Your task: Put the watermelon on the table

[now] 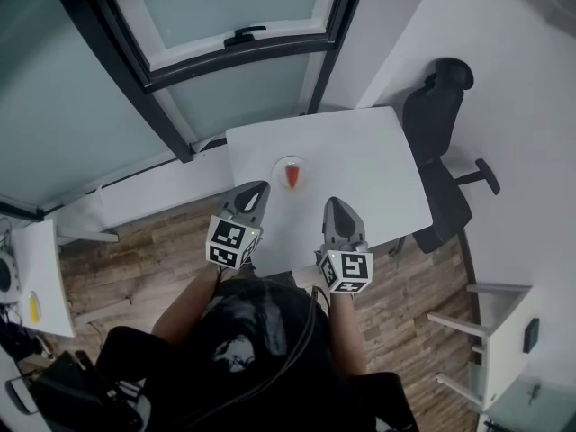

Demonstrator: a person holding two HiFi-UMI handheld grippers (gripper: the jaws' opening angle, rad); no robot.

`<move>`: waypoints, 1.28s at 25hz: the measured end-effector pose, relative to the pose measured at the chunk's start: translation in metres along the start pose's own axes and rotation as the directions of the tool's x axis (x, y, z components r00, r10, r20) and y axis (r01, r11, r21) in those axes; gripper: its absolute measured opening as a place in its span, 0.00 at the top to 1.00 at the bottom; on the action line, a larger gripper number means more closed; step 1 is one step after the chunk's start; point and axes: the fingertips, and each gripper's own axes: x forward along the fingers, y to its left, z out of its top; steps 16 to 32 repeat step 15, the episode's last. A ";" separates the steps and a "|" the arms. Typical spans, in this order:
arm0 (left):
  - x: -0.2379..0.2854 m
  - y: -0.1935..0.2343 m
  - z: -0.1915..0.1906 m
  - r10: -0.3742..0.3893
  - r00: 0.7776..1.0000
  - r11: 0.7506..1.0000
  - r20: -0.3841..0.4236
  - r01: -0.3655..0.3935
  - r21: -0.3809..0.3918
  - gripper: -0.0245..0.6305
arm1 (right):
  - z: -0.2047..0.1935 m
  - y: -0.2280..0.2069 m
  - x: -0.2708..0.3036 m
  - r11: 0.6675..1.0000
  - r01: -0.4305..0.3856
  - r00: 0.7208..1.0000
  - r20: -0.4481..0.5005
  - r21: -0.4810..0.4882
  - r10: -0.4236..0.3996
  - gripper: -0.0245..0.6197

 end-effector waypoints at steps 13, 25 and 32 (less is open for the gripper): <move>-0.007 0.000 -0.015 -0.011 1.000 1.000 -0.024 0.011 -0.019 0.95 | -0.001 0.014 0.006 0.999 -0.040 0.999 -0.007 0.001 0.040 0.95; -0.006 0.000 -0.014 -0.016 1.000 1.000 -0.021 0.015 -0.020 0.95 | -0.002 0.014 0.008 0.999 -0.043 0.999 -0.007 -0.006 0.043 0.95; -0.006 0.000 -0.014 -0.016 1.000 1.000 -0.021 0.015 -0.020 0.95 | -0.002 0.014 0.008 0.999 -0.043 0.999 -0.007 -0.006 0.043 0.95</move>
